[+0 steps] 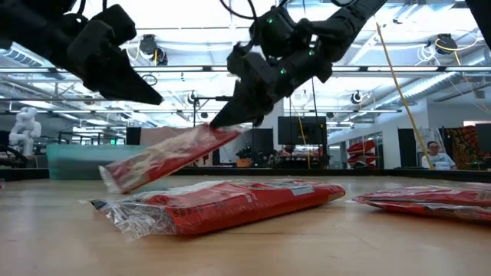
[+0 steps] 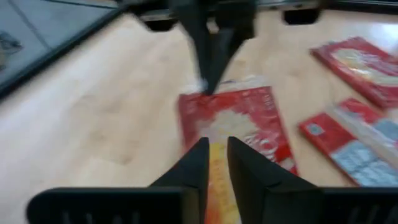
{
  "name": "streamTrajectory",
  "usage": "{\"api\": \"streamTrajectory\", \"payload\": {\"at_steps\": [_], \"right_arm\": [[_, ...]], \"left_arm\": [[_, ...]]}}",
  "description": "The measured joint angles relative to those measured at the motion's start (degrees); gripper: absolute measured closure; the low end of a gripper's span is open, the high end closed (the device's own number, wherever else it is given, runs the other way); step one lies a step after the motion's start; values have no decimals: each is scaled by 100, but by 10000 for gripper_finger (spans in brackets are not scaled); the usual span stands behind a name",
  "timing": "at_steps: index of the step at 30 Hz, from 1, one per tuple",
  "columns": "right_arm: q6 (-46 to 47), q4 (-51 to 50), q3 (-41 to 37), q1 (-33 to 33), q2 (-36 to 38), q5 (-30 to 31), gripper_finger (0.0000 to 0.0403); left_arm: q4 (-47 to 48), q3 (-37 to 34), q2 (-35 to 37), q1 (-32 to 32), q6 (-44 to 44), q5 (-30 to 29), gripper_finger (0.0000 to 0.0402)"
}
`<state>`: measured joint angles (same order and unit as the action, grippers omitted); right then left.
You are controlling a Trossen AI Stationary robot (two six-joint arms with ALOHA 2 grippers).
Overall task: Sort popcorn bags into baskets
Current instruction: Put the popcorn bag into the blue bin
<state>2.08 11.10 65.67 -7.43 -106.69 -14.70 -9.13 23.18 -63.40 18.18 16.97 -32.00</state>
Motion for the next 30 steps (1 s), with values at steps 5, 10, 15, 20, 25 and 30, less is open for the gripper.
{"api": "streamTrajectory", "payload": {"at_steps": [5,10,15,20,25,30], "right_arm": [[-423,-28,-2,-87,215,9,403],[-753,-8,0,-119,312,-16,403],[-781,29,0,-117,312,-30,403],[-955,61,0,-72,312,-32,403],[-1076,145,0,-8,312,-37,403],[-1133,242,0,20,312,-33,403]], "left_arm": [[874,0,574,-397,384,180,262],[1102,-214,450,-662,711,840,183],[-117,-836,121,-744,732,1026,149],[-1505,-1435,-173,-907,755,1276,159],[-2315,-1697,-388,-1092,754,1763,194],[-2709,-1696,-589,-1169,597,2368,244]]}}
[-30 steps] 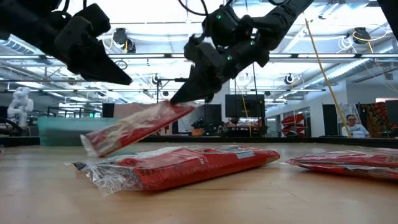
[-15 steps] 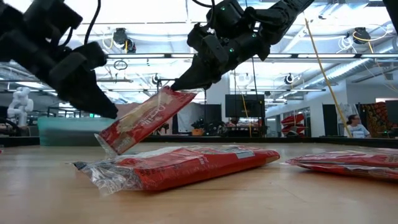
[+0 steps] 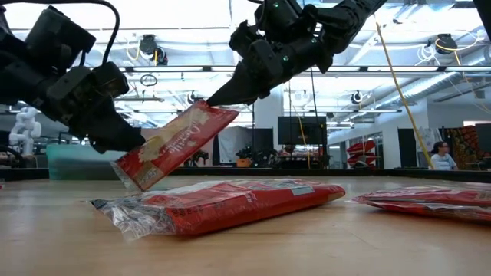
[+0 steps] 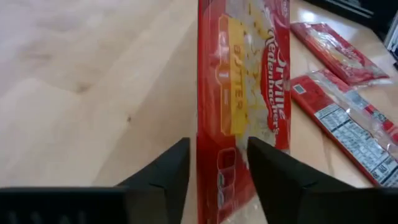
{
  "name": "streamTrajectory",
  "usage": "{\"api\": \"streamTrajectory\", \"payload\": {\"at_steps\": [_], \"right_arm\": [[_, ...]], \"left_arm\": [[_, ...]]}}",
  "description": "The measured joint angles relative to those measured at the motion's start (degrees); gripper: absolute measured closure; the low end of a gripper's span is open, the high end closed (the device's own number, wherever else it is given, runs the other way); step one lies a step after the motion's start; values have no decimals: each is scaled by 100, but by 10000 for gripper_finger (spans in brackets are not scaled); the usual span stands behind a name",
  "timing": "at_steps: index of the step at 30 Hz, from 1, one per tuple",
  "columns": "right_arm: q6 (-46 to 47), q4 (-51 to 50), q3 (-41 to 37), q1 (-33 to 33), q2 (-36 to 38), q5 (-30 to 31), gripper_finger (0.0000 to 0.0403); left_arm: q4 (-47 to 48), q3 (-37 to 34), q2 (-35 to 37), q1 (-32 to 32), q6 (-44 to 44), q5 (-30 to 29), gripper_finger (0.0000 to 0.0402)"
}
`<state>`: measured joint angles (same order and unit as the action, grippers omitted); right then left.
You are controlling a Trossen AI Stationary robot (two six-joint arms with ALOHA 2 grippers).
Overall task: Sort popcorn bags into baskets
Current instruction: Put the popcorn bag into the blue bin
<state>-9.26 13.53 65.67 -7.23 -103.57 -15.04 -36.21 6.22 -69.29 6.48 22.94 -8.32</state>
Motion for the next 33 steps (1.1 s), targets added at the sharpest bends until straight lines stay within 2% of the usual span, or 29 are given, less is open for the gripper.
{"api": "streamTrajectory", "payload": {"at_steps": [5,9,12,15,18,23,29,33], "right_arm": [[-63,214,0,25,0,23,403],[42,240,0,15,14,32,403],[289,73,1,-5,121,57,403],[508,-362,2,-1,332,612,393],[542,-855,2,25,641,1020,363],[710,-1269,-41,23,1060,1062,285],[855,-490,-531,23,1103,1061,190],[570,532,-1072,23,1078,1041,153]], "left_arm": [[-217,0,-55,-7,-324,-72,314],[-450,-2,4,-3,-519,-70,384],[-504,0,157,-5,-641,-142,392],[-392,83,478,-5,-929,-179,395],[324,268,907,-43,-1197,-183,397],[2129,793,1368,-225,-1345,-286,398],[3301,1491,1431,-271,-1938,-282,399],[3712,1867,1422,-271,-2225,-277,399]]}}
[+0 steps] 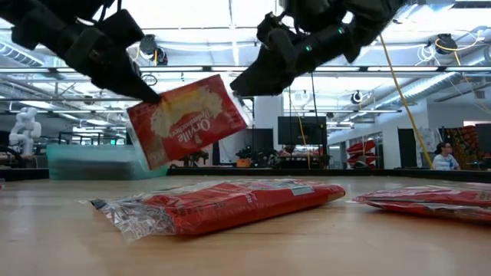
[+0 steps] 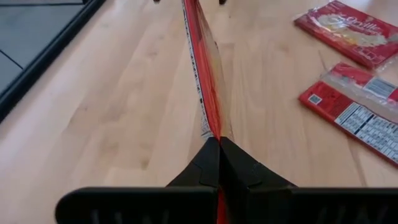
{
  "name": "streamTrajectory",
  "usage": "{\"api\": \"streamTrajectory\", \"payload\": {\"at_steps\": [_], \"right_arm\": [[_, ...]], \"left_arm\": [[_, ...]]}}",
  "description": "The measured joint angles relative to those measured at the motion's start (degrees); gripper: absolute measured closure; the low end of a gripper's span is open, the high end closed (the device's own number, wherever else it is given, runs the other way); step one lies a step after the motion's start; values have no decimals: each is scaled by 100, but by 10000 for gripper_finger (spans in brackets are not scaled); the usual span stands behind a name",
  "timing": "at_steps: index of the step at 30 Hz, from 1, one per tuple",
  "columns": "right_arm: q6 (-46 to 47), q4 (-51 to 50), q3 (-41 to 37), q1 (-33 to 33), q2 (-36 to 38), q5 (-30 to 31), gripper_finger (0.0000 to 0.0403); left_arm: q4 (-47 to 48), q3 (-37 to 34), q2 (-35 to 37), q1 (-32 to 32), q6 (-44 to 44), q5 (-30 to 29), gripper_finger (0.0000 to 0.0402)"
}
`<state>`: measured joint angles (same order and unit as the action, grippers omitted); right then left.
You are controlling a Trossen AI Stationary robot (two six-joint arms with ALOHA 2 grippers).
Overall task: Sort popcorn bags into baskets
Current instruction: Put the popcorn bag into the blue bin
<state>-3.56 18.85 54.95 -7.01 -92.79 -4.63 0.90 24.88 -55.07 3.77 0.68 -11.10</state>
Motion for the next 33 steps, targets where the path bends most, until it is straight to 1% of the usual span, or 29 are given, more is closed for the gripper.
{"api": "streamTrajectory", "payload": {"at_steps": [4,6,8,13,19,20,21,25,29,33], "right_arm": [[91,1198,-511,-4,6,-332,150],[174,1466,-714,-4,3,-469,161],[293,1606,-889,-2,-3,-605,180],[611,1694,-1129,13,-11,-615,250],[633,1884,-1323,44,-38,-614,367],[609,1871,-1351,44,-37,-614,384],[565,1854,-1370,42,-37,-609,392],[462,1878,-1412,22,-37,-588,387],[277,1840,-1459,-70,-39,-605,398],[213,1880,-1552,-158,-39,-589,400]], "left_arm": [[59,135,-2,0,-106,5,399],[38,153,-4,0,-144,1,399],[-42,153,-8,0,-192,-15,399],[-636,153,-291,15,-483,-43,398],[-1447,153,-978,15,-849,-43,396],[-1535,153,-1061,14,-869,-51,393],[-1594,153,-1121,5,-869,-100,390],[-1740,155,-1094,0,-490,-663,366],[-1350,159,-757,-1,-77,-723,317],[-782,148,-595,-63,638,-723,266]]}}
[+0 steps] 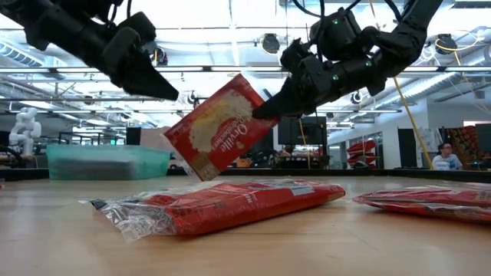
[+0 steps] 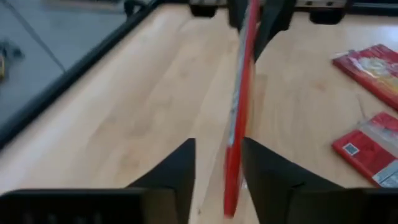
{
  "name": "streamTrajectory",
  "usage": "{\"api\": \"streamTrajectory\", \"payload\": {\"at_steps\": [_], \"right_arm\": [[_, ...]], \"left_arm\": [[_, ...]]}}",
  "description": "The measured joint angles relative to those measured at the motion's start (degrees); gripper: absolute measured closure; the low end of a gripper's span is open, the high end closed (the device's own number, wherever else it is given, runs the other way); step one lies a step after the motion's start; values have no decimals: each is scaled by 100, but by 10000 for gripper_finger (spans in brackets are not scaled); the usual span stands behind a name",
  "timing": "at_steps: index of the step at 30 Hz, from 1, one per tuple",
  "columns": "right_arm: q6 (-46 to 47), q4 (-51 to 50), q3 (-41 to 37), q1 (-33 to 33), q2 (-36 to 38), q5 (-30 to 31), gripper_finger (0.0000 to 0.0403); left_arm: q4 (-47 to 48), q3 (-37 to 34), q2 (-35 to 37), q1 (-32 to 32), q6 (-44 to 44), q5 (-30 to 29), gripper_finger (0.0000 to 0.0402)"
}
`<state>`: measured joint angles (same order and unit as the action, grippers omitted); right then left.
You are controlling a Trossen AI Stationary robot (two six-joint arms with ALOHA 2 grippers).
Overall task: Sort popcorn bags into baskets
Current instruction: Put the popcorn bag into the blue bin
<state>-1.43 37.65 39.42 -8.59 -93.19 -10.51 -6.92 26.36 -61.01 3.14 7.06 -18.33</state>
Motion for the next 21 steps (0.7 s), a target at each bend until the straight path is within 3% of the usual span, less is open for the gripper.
{"api": "streamTrajectory", "payload": {"at_steps": [5,9,15,21], "right_arm": [[-11,25,-133,-4,2,16,402],[-11,115,-222,-6,2,16,402],[-42,115,-230,-6,2,17,402],[-79,133,-230,-6,2,19,403]], "left_arm": [[-358,-396,-143,5,528,17,221],[-1461,-862,-389,64,533,20,200],[-2862,-1389,-924,76,623,122,178],[-3938,-1450,-1651,69,496,248,173]]}}
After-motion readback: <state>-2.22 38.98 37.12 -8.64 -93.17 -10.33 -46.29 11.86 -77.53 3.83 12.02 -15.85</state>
